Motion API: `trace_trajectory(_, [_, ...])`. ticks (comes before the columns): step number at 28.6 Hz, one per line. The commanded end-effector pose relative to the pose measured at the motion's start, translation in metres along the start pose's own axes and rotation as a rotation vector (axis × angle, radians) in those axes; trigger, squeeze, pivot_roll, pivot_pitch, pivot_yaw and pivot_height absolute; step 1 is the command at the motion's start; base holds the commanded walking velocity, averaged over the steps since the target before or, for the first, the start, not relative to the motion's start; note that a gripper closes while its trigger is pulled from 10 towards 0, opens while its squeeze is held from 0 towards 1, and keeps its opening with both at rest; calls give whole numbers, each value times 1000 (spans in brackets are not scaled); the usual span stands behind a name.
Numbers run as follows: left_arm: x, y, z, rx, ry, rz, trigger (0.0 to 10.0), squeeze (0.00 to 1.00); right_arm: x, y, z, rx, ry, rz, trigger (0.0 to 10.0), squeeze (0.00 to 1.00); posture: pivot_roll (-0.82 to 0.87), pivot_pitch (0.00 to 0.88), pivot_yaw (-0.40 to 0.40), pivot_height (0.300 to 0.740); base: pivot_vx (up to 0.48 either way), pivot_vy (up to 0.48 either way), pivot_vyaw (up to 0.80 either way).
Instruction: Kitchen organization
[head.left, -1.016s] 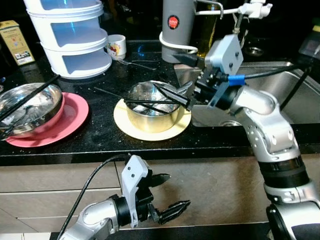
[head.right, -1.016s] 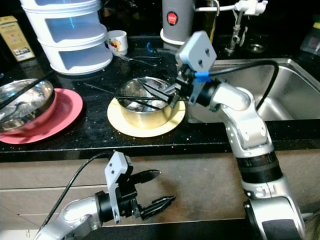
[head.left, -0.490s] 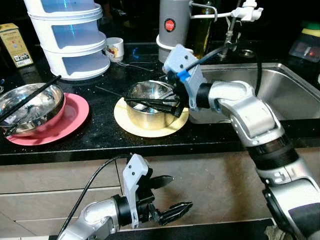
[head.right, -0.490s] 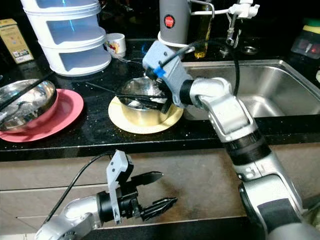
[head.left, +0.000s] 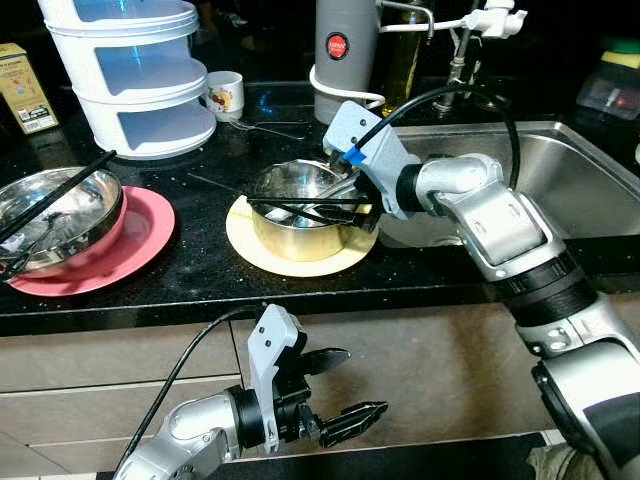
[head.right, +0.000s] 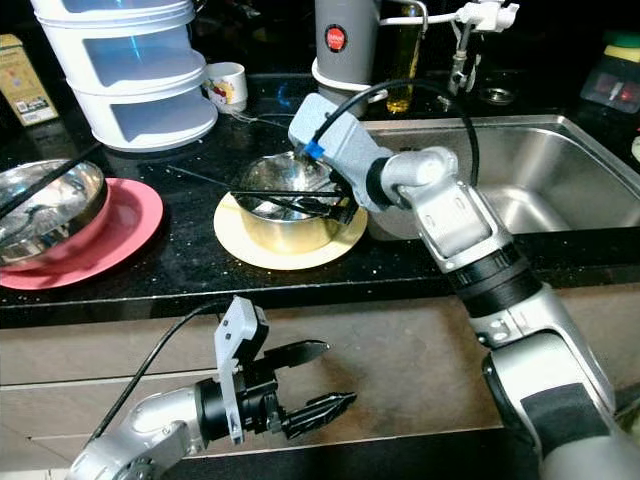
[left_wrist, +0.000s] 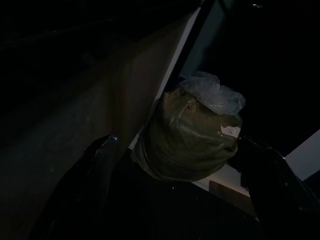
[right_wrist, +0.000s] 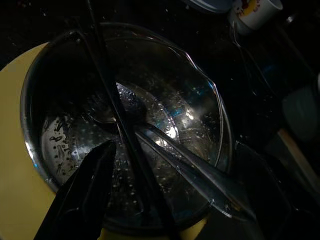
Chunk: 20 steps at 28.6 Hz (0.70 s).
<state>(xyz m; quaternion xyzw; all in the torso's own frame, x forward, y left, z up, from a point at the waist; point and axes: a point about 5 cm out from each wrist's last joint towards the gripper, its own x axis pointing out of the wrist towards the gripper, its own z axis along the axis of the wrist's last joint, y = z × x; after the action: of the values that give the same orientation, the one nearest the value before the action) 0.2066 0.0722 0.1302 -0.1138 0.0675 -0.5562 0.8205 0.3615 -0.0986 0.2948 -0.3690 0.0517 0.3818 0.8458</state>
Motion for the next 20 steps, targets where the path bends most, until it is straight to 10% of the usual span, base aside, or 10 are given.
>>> trace_trajectory(1, [1, 0, -3, -18, 9, -5, 10000, 0, 2, 1, -2, -7, 24, 9, 10000, 0, 10, 26, -49, 740, 0, 0, 0])
trace_trajectory(2, [1, 0, -3, -19, 9, -6, 10000, 0, 2, 1, -1, -7, 22, 10, 10000, 0, 10, 26, -49, 740, 0, 0, 0])
trace_trajectory(3, [1, 0, -3, -19, 9, -7, 10000, 0, 3, 1, 0, -10, 21, 12, 4039, 0, 8, 24, -50, 740, 0, 0, 0])
trace_trajectory(4, [1, 0, -3, -20, 9, -7, 10000, 0, 3, 1, 1, -12, 20, 13, 4039, 0, 8, 24, -50, 740, 0, 0, 0])
trace_trajectory(7, [2, 0, -4, -21, 11, -10, 10000, 0, 4, 2, 2, -37, 31, 23, 0, 0, 5, 17, -51, 740, 0, 0, 0])
trace_trajectory(20, [2, -1, -5, -20, 14, -17, 10000, 0, 5, 10, 10, -126, 35, 87, 78, 0, 3, 13, -56, 740, 0, 0, 0])
